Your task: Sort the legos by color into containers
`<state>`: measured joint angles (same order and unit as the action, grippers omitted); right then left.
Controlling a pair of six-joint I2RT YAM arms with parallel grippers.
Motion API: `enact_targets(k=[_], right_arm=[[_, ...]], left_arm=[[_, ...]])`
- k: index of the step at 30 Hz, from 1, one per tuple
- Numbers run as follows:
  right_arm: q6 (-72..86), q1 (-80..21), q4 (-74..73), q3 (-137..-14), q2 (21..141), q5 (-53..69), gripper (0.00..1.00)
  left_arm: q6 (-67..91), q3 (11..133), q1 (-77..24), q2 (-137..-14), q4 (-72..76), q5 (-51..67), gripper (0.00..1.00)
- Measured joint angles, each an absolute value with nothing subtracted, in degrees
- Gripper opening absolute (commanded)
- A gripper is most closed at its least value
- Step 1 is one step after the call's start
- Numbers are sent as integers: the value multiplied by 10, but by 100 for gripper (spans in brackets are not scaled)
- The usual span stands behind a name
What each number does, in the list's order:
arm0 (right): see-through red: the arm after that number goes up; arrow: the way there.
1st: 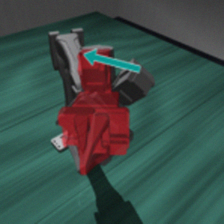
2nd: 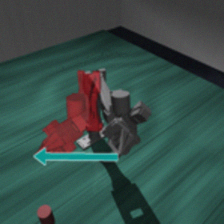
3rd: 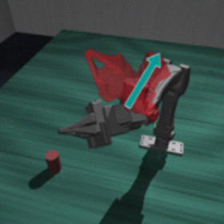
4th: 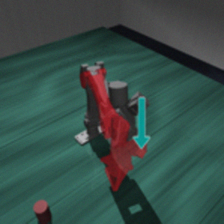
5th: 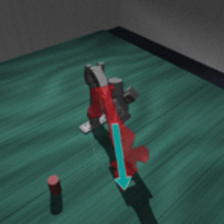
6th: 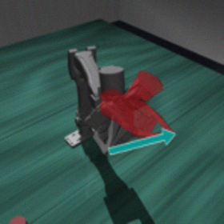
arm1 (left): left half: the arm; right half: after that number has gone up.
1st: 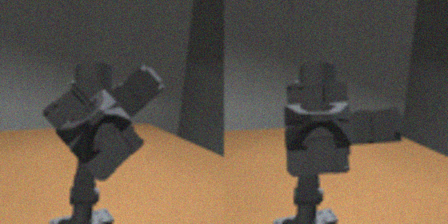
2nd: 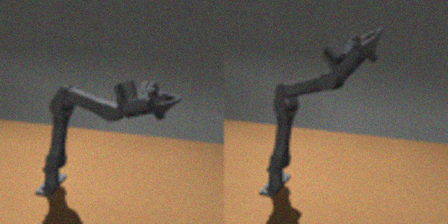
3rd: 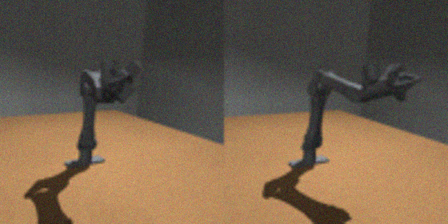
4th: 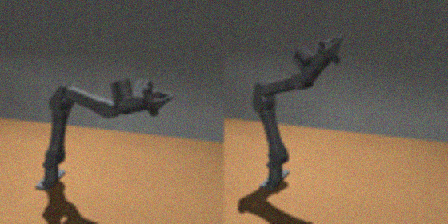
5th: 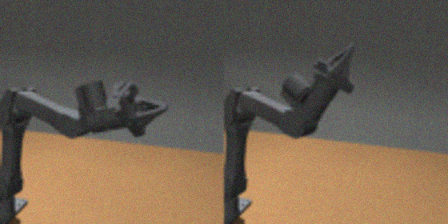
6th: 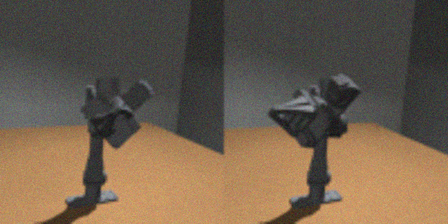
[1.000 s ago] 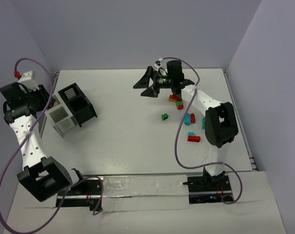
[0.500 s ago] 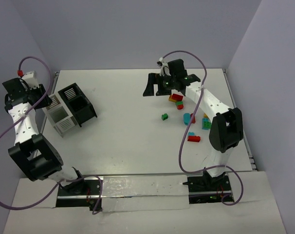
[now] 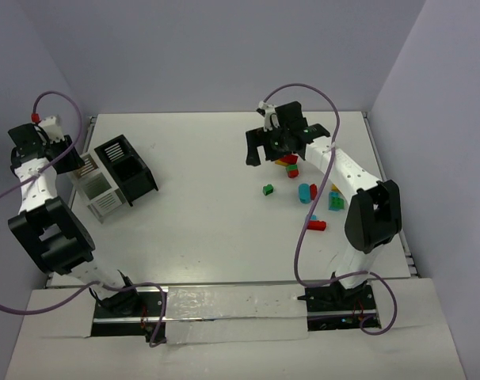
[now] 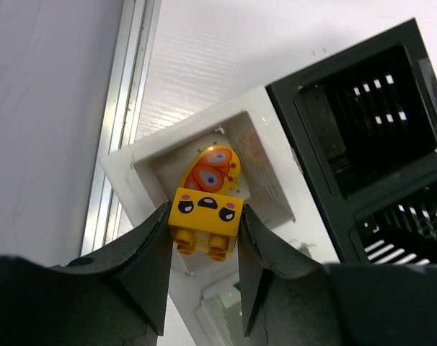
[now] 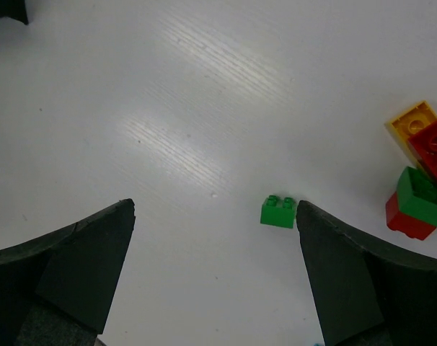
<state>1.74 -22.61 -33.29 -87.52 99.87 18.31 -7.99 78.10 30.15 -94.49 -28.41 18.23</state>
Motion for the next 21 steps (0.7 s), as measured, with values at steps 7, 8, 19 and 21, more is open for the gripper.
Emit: enact_targets(k=[7, 8, 19, 21], right_arm=[[-39, -226, -350, -834, 989, 157, 98], [-44, -226, -355, -830, 989, 151, 97], [-57, -234, -368, -761, 989, 78, 91], [-55, -244, -370, -754, 991, 61, 91]], left_arm=[[-84, 782, 299, -958, -275, 179, 57], [-84, 783, 299, -959, -273, 179, 59], [-106, 801, 255, -943, -272, 171, 69], [-112, 801, 236, -925, -272, 167, 70]])
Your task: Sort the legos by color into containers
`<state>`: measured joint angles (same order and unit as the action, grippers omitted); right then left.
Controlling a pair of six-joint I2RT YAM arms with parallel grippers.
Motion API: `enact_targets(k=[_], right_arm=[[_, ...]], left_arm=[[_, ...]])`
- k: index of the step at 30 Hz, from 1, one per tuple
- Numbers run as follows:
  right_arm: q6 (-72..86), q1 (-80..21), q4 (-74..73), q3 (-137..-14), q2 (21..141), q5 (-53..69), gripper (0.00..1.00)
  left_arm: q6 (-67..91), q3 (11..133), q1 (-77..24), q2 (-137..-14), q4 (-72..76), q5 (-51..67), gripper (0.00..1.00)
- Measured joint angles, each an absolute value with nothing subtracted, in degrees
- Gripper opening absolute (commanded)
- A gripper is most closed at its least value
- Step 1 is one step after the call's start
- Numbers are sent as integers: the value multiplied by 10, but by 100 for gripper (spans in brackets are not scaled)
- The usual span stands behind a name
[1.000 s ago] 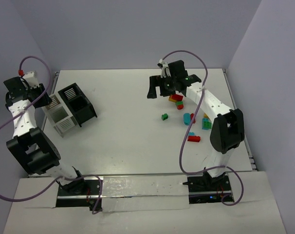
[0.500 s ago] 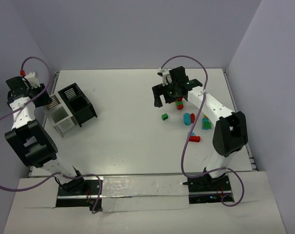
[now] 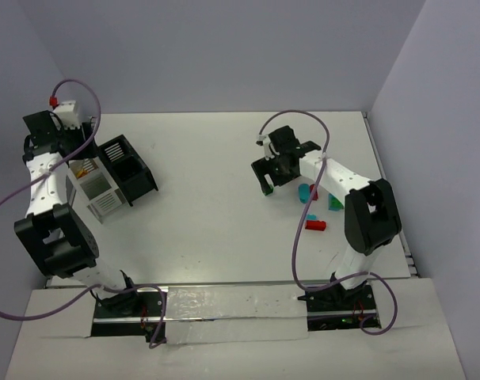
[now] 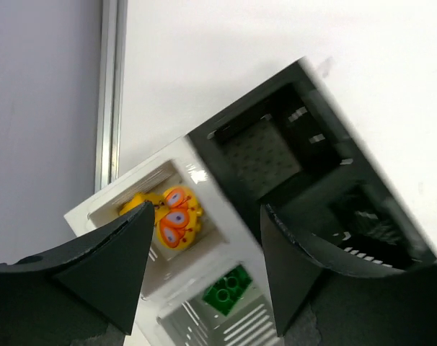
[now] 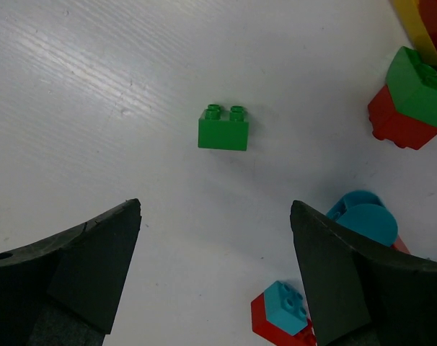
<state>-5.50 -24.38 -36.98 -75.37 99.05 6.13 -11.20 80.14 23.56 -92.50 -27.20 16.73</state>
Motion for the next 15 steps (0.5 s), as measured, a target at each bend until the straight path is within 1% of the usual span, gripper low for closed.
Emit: enact_targets(k=[4, 9, 13, 15], right_arm=[[-48, -263, -368, -754, 1005, 36, 90], [-37, -271, -362, -755, 1046, 11, 90], [-33, -271, -356, -762, 1086, -3, 85], [-31, -271, -356, -766, 1102, -6, 80]], left_arm=[[-124, 798, 186, -859, -268, 150, 74], [-133, 782, 123, -758, -259, 138, 75], [-133, 777, 108, -723, -259, 138, 75], [-131, 774, 107, -720, -260, 139, 75]])
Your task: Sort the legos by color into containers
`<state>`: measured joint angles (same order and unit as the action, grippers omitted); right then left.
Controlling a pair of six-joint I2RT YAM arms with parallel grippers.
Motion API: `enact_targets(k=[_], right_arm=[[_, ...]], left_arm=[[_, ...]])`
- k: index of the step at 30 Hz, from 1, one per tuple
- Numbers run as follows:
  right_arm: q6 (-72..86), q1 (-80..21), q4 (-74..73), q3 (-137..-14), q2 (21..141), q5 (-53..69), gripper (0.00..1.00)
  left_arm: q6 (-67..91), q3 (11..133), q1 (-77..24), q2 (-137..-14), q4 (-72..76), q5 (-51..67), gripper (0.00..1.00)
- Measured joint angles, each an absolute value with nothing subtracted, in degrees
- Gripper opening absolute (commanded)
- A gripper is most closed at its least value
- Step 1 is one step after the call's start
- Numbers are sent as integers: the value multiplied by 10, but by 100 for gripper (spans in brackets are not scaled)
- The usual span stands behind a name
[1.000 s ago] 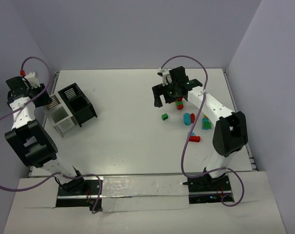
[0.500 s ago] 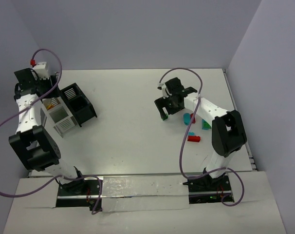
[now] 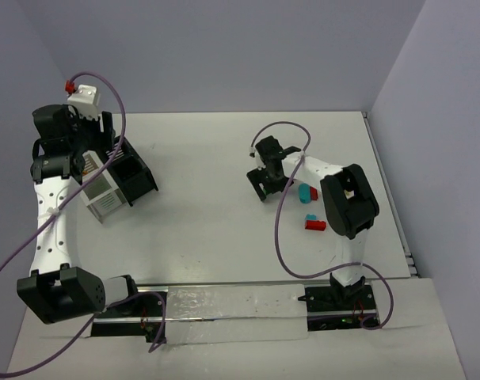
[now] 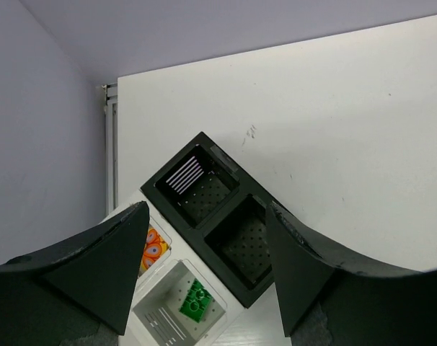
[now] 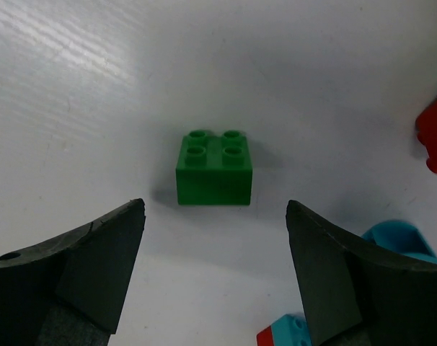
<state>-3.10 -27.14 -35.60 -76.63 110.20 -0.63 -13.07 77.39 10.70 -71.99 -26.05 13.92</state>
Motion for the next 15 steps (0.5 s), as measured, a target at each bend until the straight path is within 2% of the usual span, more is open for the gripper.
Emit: enact_targets(k=[7, 12, 13, 14, 15], right_arm=[[-31, -271, -347, -799, 1142, -6, 72], [-35, -271, -340, -817, 1156, -6, 49], [-36, -271, -340, -819, 1158, -6, 42], [-36, -271, -339, -820, 1158, -6, 29], [-37, -271, -339, -821, 1158, -7, 29]], left_arm=[[-119, 743, 97, -705, -271, 160, 75], [-108, 721, 93, -685, -273, 176, 74], [-107, 716, 92, -682, -273, 179, 74], [-105, 712, 92, -679, -273, 182, 73], [-104, 708, 92, -677, -274, 184, 73]])
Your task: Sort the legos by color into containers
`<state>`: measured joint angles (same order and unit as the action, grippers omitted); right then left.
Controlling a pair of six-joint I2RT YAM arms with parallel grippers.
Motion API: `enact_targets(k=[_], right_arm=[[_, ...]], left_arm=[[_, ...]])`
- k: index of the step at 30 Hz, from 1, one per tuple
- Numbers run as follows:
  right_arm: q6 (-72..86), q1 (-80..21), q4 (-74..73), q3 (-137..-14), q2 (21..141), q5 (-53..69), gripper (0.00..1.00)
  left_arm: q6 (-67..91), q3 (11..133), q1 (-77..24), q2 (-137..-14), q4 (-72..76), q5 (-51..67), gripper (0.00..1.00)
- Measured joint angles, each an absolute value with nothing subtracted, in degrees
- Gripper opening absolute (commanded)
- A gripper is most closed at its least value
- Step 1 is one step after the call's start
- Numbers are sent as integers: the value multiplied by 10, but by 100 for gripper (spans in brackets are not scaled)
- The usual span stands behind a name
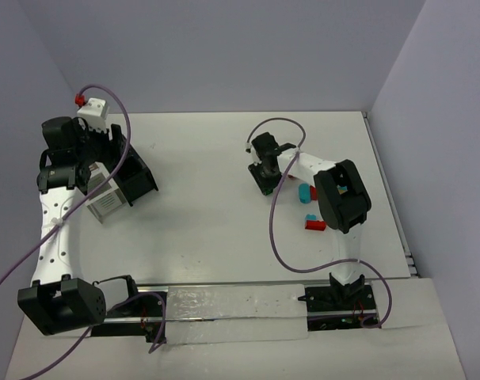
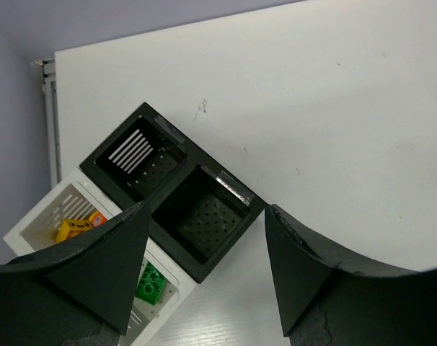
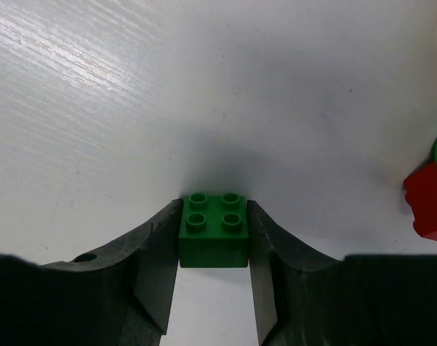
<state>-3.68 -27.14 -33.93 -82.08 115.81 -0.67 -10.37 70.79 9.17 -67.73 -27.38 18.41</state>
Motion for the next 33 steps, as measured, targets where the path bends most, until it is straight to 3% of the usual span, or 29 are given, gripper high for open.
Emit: enact_targets(k=[2, 6, 11, 17, 24, 33], right_arm=[[-37, -271, -339, -822, 1158, -6, 16], [-37, -271, -341, -820, 1149, 34, 1], [9, -268, -326, -817, 1073, 183, 0], [246, -265, -100, -759, 933, 438, 0], [677, -289, 359, -687, 1012, 607, 0], [892, -336, 563, -682, 1062, 663, 0]], left_arm=[[-98, 699, 91, -674, -275, 192, 73], [-81, 673, 91, -660, -276, 237, 74], [-45, 605, 88, -617, -260, 350, 74], [-34, 546, 33, -575, -248, 447, 76], [-43, 514, -61, -500, -184, 467, 76], [-71, 490, -209, -460, -97, 402, 74]])
